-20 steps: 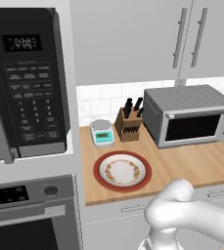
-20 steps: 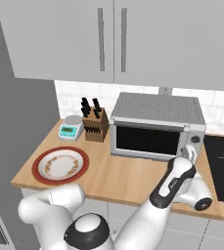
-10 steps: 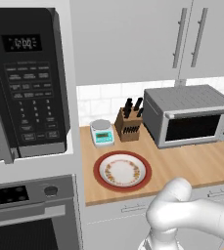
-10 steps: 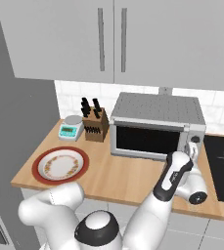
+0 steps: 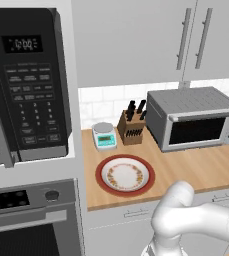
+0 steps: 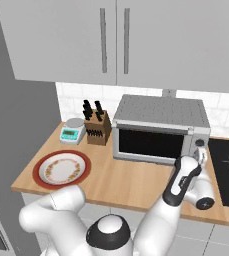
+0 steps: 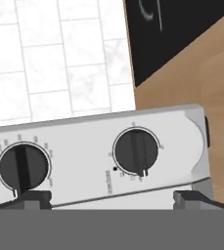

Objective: Pick up the kebab skewer and baguette bread, and place them inside the toaster oven. Close the toaster oven door and start by setting the timer.

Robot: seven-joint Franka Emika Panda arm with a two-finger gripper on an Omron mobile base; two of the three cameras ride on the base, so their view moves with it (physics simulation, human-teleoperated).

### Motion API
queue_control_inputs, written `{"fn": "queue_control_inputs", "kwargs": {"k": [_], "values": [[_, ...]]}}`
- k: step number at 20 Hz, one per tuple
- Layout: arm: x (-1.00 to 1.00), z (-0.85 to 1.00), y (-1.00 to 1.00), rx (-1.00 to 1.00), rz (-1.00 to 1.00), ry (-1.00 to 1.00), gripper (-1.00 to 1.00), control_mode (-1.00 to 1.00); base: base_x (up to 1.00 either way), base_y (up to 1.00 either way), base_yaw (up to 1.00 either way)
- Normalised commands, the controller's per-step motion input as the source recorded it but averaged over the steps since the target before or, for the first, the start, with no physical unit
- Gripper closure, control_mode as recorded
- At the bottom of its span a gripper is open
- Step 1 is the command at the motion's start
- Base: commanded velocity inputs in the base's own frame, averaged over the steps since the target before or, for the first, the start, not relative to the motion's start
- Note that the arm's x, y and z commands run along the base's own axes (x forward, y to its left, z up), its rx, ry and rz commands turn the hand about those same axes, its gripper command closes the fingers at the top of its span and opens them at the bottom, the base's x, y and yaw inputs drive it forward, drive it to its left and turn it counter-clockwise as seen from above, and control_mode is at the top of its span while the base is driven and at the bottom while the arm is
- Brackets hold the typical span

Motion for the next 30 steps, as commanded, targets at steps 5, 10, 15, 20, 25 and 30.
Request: {"fn": "queue_control_inputs", "kwargs": {"k": [5,10,15,20,25,30], "values": [[0.01,-0.13,-0.13,0.0,0.0,0.0,-1.0,-1.0,0.0,0.0,0.0],[0.03,-0.1,0.04,0.0,0.0,0.0,-1.0,-1.0,0.0,0.0,0.0],[0.15,-0.04,0.07,0.0,0.0,0.0,-1.0,-1.0,0.0,0.0,0.0],[0.33,-0.07,0.0,0.0,-0.02,0.0,-1.0,-1.0,0.0,0.0,0.0],[0.24,-0.18,-0.09,0.0,-0.04,0.0,-1.0,-1.0,0.0,0.0,0.0],[0.19,-0.15,-0.22,0.0,-0.03,0.0,-1.0,-1.0,0.0,0.0,0.0]]}}
